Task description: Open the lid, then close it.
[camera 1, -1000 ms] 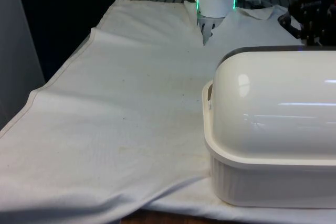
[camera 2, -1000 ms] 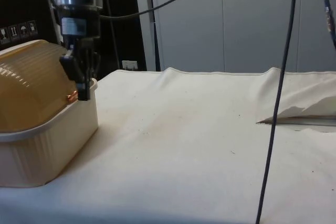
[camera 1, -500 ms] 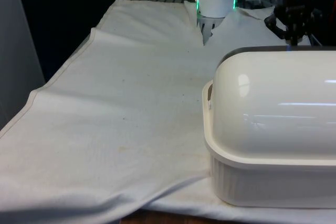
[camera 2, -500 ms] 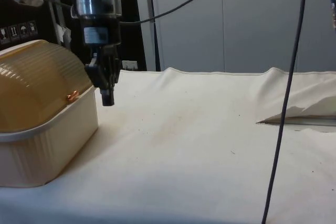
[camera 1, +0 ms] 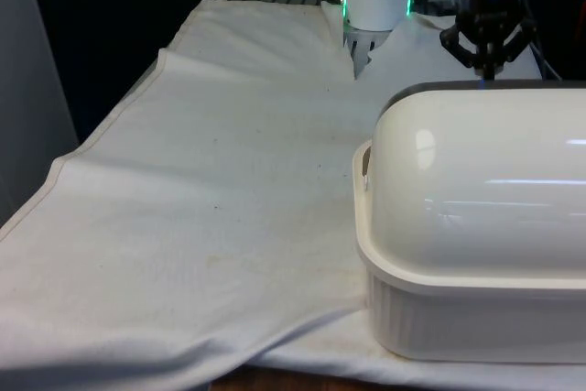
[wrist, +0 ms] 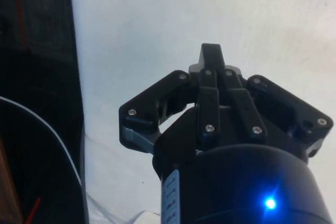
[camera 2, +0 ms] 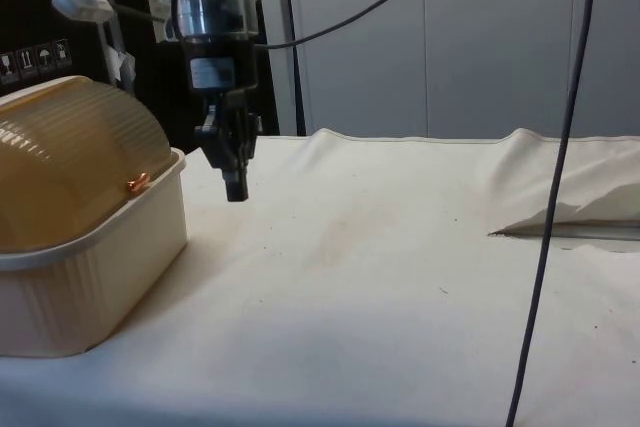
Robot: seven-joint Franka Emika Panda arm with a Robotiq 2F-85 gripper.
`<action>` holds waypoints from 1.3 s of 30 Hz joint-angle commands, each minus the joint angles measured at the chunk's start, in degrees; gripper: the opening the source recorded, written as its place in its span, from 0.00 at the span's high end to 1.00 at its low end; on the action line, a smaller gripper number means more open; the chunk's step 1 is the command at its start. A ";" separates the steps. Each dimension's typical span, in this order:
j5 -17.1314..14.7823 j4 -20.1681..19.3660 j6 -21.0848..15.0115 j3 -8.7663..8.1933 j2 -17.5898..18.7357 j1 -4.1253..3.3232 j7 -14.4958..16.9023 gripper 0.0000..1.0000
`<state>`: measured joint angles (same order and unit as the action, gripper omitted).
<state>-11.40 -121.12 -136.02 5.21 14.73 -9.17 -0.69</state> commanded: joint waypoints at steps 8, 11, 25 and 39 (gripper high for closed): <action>-0.40 -3.27 -0.57 -1.32 -2.06 0.34 1.26 1.00; -0.46 -3.78 -0.63 -1.66 -2.35 0.34 1.49 1.00; 0.00 -6.70 -0.06 -3.90 -3.84 0.17 1.89 1.00; 1.32 -10.71 -2.52 -5.44 -6.30 0.06 1.03 1.00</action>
<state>-10.83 -131.26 -137.68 -0.06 8.82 -9.00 1.03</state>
